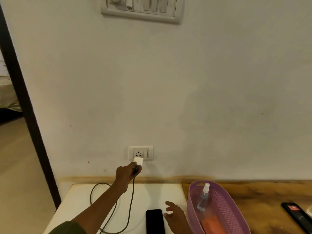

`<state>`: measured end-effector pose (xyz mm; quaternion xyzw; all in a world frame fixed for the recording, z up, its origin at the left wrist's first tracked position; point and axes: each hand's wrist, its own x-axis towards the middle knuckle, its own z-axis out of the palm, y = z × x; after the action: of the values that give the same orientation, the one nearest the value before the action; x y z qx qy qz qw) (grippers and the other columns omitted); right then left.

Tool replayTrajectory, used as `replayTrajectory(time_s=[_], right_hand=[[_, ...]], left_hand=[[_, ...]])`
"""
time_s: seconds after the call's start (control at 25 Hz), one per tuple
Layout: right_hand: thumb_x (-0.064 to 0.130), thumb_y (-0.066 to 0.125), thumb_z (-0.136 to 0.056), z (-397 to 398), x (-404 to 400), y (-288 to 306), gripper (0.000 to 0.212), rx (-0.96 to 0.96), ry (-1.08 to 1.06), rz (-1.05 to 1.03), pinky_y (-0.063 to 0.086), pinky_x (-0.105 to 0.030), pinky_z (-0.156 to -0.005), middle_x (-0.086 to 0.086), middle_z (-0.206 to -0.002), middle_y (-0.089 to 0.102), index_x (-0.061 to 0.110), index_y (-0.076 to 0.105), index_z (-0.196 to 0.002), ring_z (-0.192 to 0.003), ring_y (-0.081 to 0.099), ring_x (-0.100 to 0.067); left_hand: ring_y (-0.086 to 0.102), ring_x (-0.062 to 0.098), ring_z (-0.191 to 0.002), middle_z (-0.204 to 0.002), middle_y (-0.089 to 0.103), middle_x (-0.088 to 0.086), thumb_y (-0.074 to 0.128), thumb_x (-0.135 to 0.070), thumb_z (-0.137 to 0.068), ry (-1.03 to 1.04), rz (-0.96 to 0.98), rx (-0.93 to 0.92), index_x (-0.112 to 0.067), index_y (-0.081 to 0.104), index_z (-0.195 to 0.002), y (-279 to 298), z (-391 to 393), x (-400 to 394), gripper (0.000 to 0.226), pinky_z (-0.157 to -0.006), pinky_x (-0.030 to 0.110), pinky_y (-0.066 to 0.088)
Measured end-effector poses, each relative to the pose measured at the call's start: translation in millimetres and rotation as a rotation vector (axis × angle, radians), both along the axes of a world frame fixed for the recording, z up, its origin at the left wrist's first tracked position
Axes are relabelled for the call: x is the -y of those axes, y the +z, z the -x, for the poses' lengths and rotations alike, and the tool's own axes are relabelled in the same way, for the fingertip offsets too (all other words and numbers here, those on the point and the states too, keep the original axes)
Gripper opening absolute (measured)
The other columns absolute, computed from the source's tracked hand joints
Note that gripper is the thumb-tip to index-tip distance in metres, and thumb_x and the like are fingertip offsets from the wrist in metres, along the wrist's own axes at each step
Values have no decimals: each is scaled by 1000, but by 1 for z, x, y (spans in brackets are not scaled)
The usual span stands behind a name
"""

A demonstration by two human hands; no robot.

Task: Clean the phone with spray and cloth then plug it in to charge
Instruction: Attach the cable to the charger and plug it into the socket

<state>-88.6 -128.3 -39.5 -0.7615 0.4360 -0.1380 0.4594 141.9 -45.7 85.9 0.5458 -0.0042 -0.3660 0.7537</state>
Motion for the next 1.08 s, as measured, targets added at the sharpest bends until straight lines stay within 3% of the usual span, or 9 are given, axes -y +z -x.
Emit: replayTrajectory(time_s=[0.08,0.28,0.48,0.68,0.84,0.96,1.08], right_hand=[[-2,64,-86,-2,8,-11,41,20,-17,-46,47,-14,-67,-10,-104,56,14,60,-122,-57,53,-5],[2,61,-89,-1,12,-36,37,-69,2,-59,51,-34,-93,-4,-107,56,22,57,-120,-82,56,-14],[12,55,-92,3,11,-40,43,-128,69,2,44,-19,-86,2,-120,56,25,50,-132,-101,54,-12],[5,57,-92,-2,13,-40,38,-84,9,0,55,-30,-87,0,-114,59,25,55,-124,-91,62,-14],[2,57,-92,-4,13,-42,40,-69,3,16,56,-26,-85,3,-111,59,26,57,-124,-90,61,-10],[1,56,-92,-6,11,-44,40,-68,1,11,55,-21,-85,3,-113,59,26,57,-124,-95,60,-10],[1,54,-92,-7,10,-45,41,-70,2,22,55,-22,-85,3,-114,59,29,56,-123,-97,60,-11]], left_hand=[[70,29,-62,-95,68,30,68,-1,-89,21,-18,-6,15,61,-100,-8,-5,8,21,-70,31,61],[70,32,-68,-89,69,27,69,-1,-88,40,-35,-22,16,60,-104,-18,-12,23,24,-76,34,61],[69,34,-71,-90,69,26,70,-2,-88,80,-33,-48,14,60,-104,-24,-19,30,25,-87,41,58],[71,33,-71,-91,69,27,71,-3,-87,96,-38,-28,16,61,-104,-28,-21,36,27,-86,41,60],[70,39,-87,-101,70,30,75,-7,-86,117,-39,-24,17,63,-105,-30,-23,40,33,-98,46,56],[72,39,-88,-102,72,29,77,-10,-84,134,-53,4,16,65,-106,-29,-27,42,36,-95,43,58],[72,35,-76,-101,72,29,78,-9,-82,134,-62,18,14,65,-100,-30,-29,47,32,-85,39,61]])
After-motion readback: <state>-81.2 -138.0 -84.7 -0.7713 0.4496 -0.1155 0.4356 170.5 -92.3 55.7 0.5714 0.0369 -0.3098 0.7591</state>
